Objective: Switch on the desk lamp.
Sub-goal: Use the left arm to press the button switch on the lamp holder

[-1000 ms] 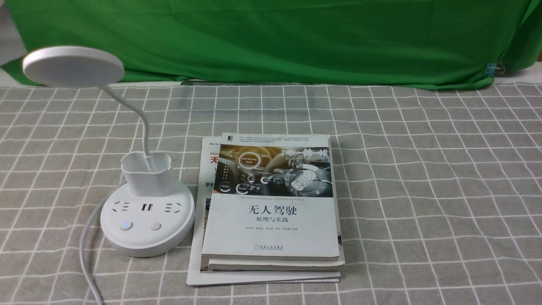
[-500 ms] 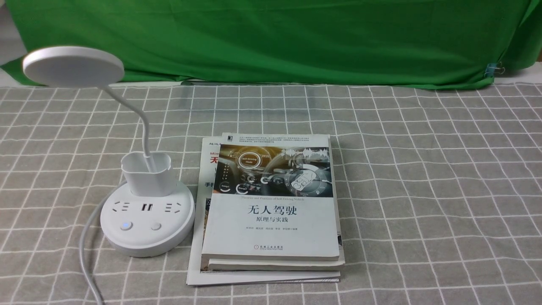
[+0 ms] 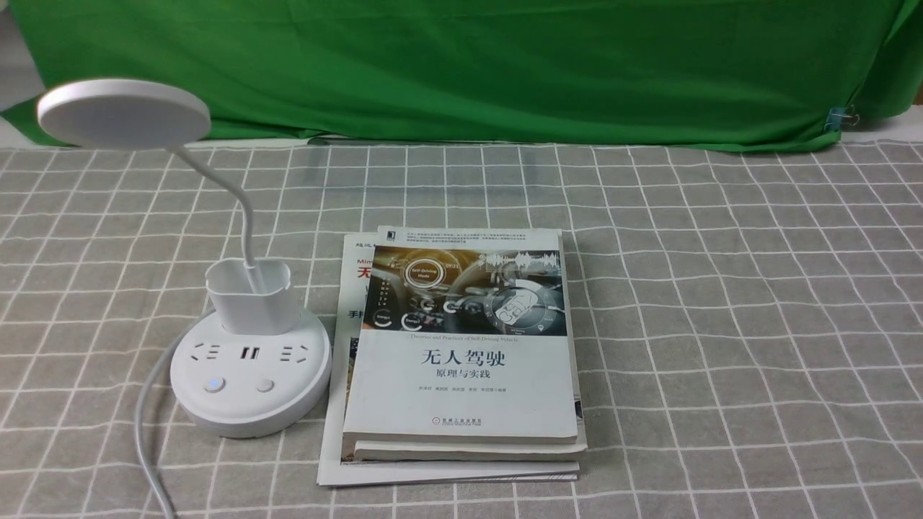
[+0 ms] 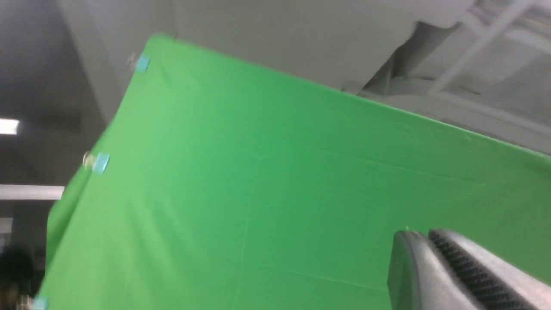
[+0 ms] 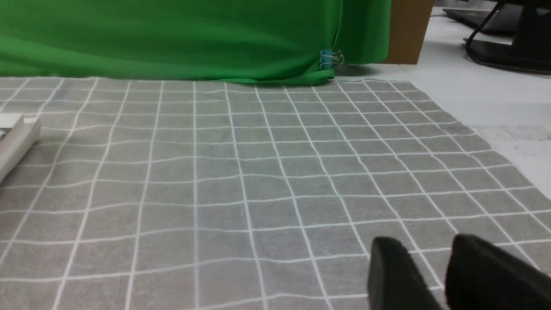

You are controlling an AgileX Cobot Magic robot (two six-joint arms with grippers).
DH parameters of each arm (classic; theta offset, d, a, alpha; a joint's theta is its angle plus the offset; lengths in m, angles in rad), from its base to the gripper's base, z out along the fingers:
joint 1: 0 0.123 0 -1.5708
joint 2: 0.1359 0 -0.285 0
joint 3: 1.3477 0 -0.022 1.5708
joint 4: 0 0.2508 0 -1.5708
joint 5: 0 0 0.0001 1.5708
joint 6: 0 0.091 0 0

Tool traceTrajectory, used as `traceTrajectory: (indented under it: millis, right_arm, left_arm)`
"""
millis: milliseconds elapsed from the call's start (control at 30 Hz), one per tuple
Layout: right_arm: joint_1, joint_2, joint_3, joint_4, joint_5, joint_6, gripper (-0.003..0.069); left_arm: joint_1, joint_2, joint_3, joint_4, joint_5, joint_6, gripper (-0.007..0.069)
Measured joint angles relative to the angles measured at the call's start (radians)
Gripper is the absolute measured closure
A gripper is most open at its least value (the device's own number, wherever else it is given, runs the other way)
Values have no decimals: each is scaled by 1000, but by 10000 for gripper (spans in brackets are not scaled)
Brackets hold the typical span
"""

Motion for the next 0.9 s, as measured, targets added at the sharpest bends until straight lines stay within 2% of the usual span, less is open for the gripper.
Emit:
traceTrajectory:
  millis: [33, 67, 133, 167, 300, 400, 500, 600, 633, 667, 733, 767, 800, 833, 900]
  right_arm:
    - [0, 0, 0, 0, 0, 0, 414]
    - [0, 0, 0, 0, 0, 0, 414]
    - [0, 0, 0, 0, 0, 0, 414]
    - [0, 0, 0, 0, 0, 0, 414]
    - [0, 0, 0, 0, 0, 0, 414]
    - [0, 0, 0, 0, 0, 0, 414]
    - [0, 0, 0, 0, 0, 0, 414]
    - [0, 0, 0, 0, 0, 0, 414]
    - [0, 0, 0, 0, 0, 0, 414]
    - [0, 0, 0, 0, 0, 0, 414]
    - [0, 0, 0, 0, 0, 0, 414]
    - [0, 0, 0, 0, 0, 0, 414]
    - [0, 0, 0, 0, 0, 0, 414]
    - [0, 0, 0, 0, 0, 0, 414]
    - [0, 0, 0, 0, 0, 0, 414]
  left_arm:
    - [0, 5, -14, 2, 17, -7, 606]
    - [0, 59, -139, 15, 167, -56, 606]
    - [0, 113, -235, 18, 343, -90, 606]
    - [0, 158, -320, 19, 516, -97, 606]
    - [0, 307, -428, 49, 924, -35, 606]
    - [0, 409, -430, 74, 1086, 64, 606]
    - [0, 458, -431, 47, 1109, 132, 606]
    - [0, 513, -435, -143, 1109, 259, 606]
    - [0, 540, -435, -252, 1116, 318, 606]
    - [0, 540, -435, -252, 1117, 332, 606]
    - [0, 629, -435, -522, 1149, 583, 606]
    - [0, 666, -435, -598, 1166, 677, 606]
    - [0, 674, -435, -613, 1175, 710, 606]
    - [0, 741, -435, -715, 1216, 823, 606]
    - [0, 814, -435, -803, 1265, 905, 606]
